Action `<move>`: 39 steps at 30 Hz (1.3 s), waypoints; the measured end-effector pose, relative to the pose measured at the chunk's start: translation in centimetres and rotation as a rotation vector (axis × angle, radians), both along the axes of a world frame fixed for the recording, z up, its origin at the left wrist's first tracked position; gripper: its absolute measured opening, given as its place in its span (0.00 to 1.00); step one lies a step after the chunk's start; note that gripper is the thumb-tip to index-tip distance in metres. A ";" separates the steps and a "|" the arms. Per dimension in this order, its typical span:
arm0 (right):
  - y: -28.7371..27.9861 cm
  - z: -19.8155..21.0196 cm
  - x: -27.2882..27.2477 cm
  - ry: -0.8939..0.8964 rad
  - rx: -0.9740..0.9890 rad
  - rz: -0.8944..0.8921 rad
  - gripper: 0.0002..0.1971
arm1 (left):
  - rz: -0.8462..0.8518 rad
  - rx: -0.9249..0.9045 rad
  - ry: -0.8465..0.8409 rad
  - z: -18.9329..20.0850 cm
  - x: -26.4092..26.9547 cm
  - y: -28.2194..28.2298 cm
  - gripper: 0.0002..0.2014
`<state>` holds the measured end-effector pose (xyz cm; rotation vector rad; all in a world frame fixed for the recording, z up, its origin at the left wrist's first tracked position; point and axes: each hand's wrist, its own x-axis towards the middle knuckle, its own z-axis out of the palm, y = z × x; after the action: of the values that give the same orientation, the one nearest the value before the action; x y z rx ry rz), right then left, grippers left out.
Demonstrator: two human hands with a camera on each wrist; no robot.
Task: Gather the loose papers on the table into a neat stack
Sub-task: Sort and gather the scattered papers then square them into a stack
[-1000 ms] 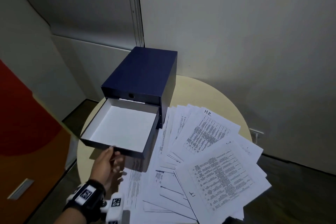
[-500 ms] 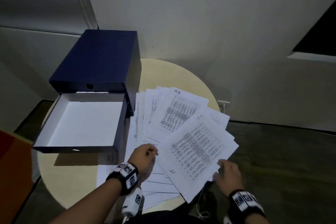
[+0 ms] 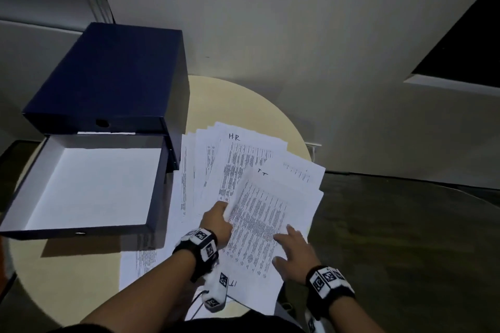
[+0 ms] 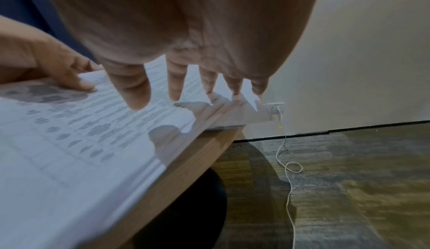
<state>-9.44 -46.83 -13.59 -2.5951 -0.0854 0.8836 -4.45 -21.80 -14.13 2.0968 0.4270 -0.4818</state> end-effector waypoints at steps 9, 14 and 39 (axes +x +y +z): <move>1.3 1.2 2.4 -0.053 0.613 -0.798 0.47 | 0.259 -0.340 0.012 -0.5 -1.9 3.1 0.27; 2.1 0.0 3.7 0.081 0.629 -0.699 0.37 | 0.286 -0.381 -0.021 0.4 -2.7 3.9 0.16; 2.4 -2.7 5.2 0.139 0.223 -0.764 0.13 | 0.044 0.355 -0.271 3.4 -5.8 5.0 0.08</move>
<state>-4.25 -44.39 -16.31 -2.0755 0.7477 0.6972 -10.29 -16.82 -10.73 2.4464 0.4208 -0.0937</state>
